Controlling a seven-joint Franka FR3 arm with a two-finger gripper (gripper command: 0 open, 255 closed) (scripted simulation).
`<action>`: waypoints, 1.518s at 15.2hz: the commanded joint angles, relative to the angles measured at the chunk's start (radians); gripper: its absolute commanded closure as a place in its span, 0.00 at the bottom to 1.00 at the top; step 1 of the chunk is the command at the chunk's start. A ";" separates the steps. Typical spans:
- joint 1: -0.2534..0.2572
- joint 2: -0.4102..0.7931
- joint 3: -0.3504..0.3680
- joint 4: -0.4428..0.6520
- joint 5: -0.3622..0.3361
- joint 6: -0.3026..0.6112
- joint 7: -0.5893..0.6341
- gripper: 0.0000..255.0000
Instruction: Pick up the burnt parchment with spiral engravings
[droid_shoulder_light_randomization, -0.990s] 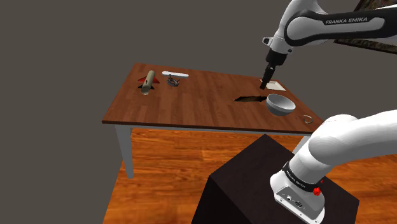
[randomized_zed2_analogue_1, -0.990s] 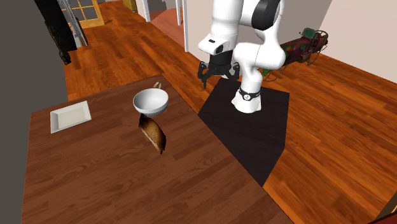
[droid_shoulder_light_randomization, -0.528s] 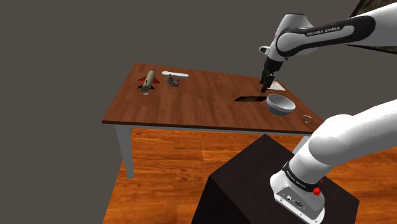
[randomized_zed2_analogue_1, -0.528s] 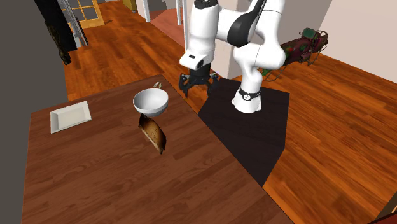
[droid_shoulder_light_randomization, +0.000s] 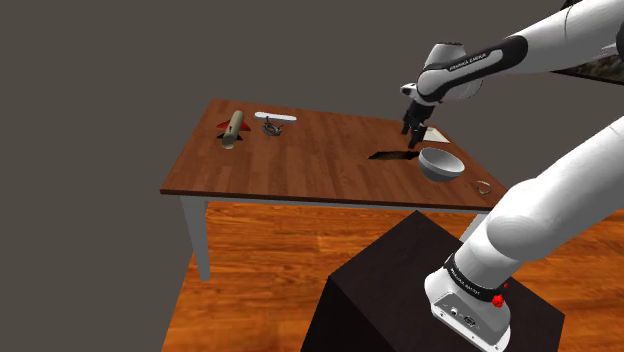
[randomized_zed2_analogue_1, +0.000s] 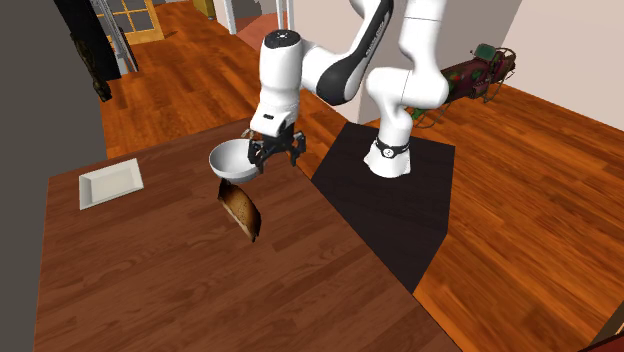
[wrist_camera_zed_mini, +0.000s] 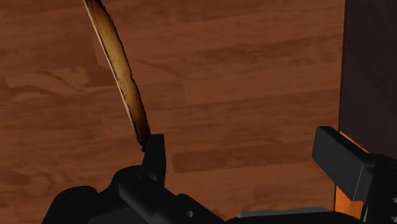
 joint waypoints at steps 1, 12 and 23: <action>0.014 0.081 -0.036 0.037 0.029 0.051 -0.102 0.00; -0.002 0.397 -0.060 0.170 0.251 0.225 -0.444 0.00; -0.010 0.428 -0.051 0.164 0.277 0.257 -0.460 1.00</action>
